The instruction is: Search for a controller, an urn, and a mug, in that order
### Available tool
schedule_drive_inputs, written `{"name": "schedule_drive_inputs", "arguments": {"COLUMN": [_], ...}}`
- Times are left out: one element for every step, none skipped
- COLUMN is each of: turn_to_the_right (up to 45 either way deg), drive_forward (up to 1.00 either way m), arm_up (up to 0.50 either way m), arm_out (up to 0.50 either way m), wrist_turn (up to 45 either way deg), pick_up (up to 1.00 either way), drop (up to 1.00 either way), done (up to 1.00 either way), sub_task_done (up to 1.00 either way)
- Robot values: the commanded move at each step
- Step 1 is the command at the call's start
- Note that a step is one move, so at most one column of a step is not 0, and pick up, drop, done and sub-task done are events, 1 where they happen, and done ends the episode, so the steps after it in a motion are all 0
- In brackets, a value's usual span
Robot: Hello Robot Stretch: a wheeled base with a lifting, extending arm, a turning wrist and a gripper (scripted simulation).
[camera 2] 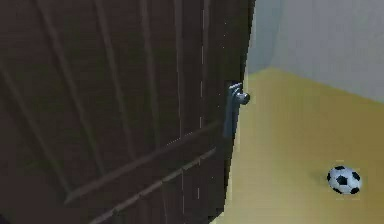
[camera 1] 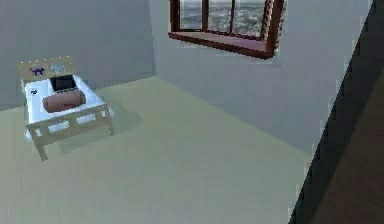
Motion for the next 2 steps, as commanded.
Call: {"name": "schedule_drive_inputs", "arguments": {"turn_to_the_right": [45.0, 6.0], "drive_forward": [0.0, 0.0], "arm_up": [0.0, 0.0], "arm_out": [0.0, 0.0], "wrist_turn": [0.0, 0.0], "pick_up": [0.0, 0.0], "drop": [0.0, 0.0], "done": [0.0, 0.0], "sub_task_done": [0.0, 0.0]}}
